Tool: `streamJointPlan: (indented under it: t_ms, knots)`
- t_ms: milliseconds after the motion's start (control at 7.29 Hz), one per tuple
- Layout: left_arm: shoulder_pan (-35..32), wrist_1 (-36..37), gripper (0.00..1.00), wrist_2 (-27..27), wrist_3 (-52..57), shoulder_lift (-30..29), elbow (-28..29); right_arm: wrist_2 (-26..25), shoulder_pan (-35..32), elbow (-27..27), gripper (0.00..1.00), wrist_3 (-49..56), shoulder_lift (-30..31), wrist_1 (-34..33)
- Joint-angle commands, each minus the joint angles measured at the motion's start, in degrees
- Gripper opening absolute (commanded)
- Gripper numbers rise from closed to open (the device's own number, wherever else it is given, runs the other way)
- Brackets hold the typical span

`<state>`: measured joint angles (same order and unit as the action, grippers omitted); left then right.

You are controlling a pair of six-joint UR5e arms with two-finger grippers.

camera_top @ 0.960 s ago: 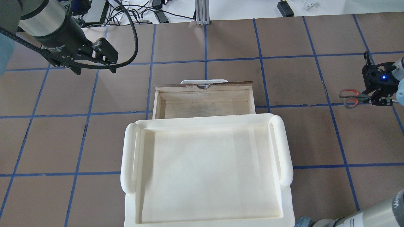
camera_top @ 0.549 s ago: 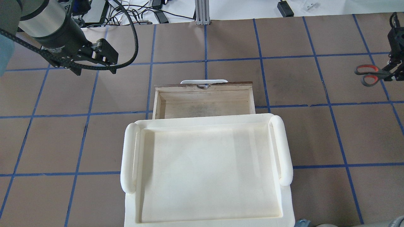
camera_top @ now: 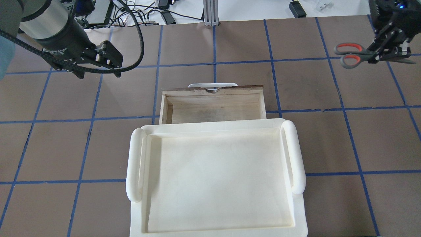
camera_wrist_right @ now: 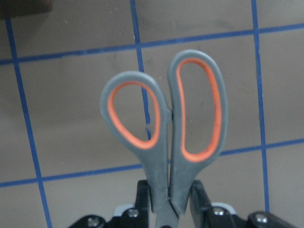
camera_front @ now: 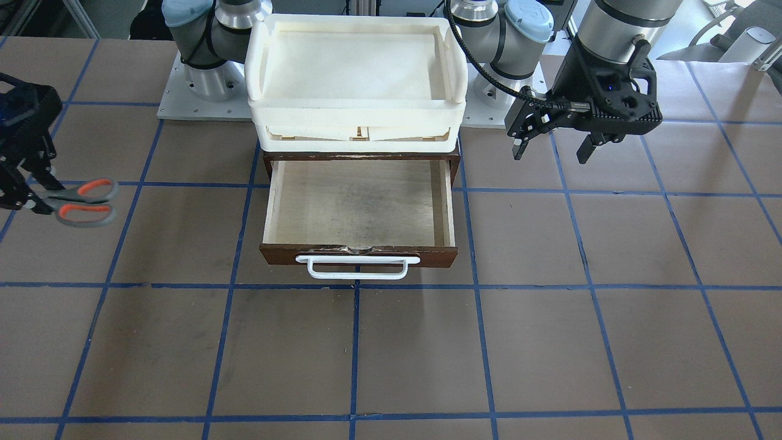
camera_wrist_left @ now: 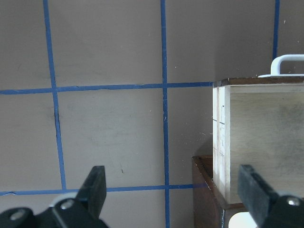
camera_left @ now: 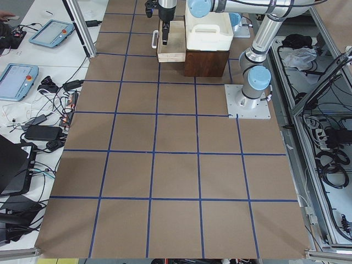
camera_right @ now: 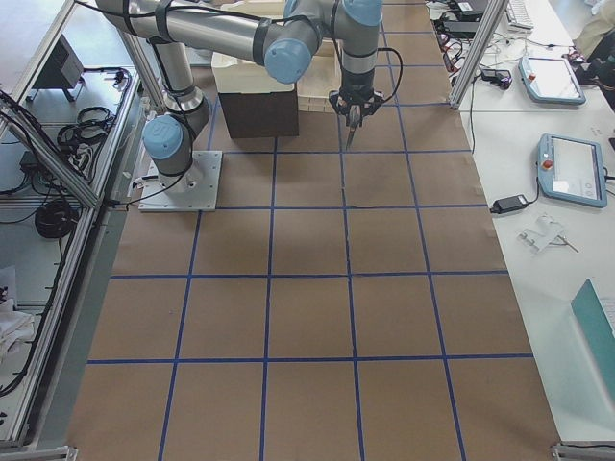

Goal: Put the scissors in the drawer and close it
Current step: 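Lift the scissors with the right gripper and carry toward the drawer, then lower the scissors into the open drawer and open the right gripper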

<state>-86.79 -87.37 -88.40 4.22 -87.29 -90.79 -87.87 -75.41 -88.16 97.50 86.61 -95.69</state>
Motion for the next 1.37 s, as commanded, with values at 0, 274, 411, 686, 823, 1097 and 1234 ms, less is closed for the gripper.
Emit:
streamJointPlan:
  t_ms: [0, 274, 411, 686, 823, 1097, 1234]
  knots:
    - [0.0, 0.2, 1.0, 0.1, 0.0, -0.1, 0.0, 0.0, -13.2, 0.4, 0.0, -13.2, -0.2, -0.4]
    - [0.0, 0.1, 1.0, -0.1, 0.0, 0.0, 0.0, -1.1, -24.0, 1.1, 0.0, -22.2, -3.7, -2.7]
    - [0.1, 0.0, 1.0, -0.1, 0.0, 0.0, 0.0, -3.2, -29.3, 2.7, 0.0, -28.3, -7.6, -3.7]
    - [0.2, 0.0, 1.0, -0.2, 0.0, 0.1, 0.0, -3.7, -36.3, 6.1, 0.0, -34.1, -15.0, -6.3]
    - [0.2, 0.0, 1.0, -0.2, 0.0, 0.1, 0.0, -3.7, -38.7, 6.1, 0.0, -35.3, -16.8, -7.4]
    - [0.2, -0.1, 1.0, -0.2, 0.0, 0.1, 0.0, -3.9, -40.9, 5.7, 0.0, -35.2, -19.2, -7.5]
    - [0.3, -0.1, 1.0, -0.3, 0.0, 0.2, 0.0, -3.8, -40.9, 5.6, 0.0, -35.3, -19.8, -7.3]
